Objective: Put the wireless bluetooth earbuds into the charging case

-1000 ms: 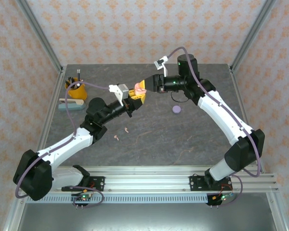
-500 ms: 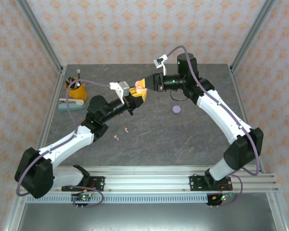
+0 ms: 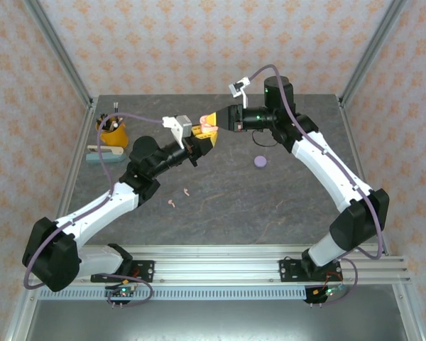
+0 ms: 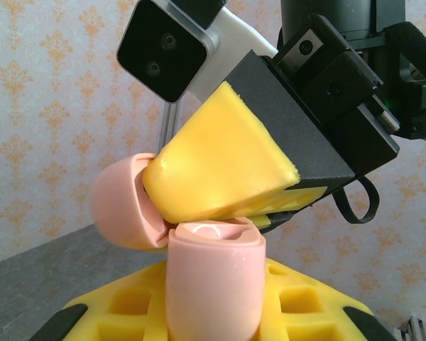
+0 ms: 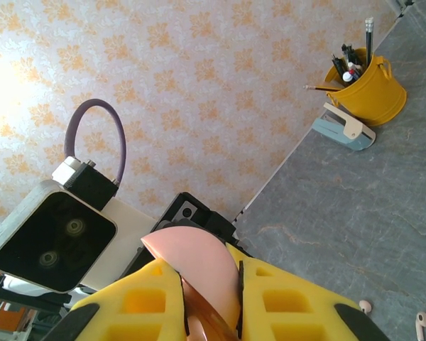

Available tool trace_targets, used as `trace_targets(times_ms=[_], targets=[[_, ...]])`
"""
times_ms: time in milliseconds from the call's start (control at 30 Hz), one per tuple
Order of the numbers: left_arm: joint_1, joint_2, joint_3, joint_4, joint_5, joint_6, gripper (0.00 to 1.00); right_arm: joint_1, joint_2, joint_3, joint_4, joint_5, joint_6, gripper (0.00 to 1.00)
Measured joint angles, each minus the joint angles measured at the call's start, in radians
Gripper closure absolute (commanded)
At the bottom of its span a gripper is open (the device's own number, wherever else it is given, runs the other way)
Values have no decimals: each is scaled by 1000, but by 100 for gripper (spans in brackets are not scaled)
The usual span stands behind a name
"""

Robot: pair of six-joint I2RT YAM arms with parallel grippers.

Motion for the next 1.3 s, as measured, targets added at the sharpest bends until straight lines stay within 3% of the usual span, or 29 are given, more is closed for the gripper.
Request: trace_targets(times_ms=[67, 200, 567, 1300], targets=[[0, 0, 10, -11, 0, 0, 85, 0, 0, 17, -28, 6, -23, 87], [-2, -3, 17, -29, 3, 4, 82, 0, 2, 43, -81, 18, -67, 88], [-6, -10, 20, -119, 3, 27, 57, 8, 3, 50, -177, 20, -129, 90], [-6, -20, 20, -152, 22, 42, 57, 10, 3, 50, -233, 20, -173, 95]])
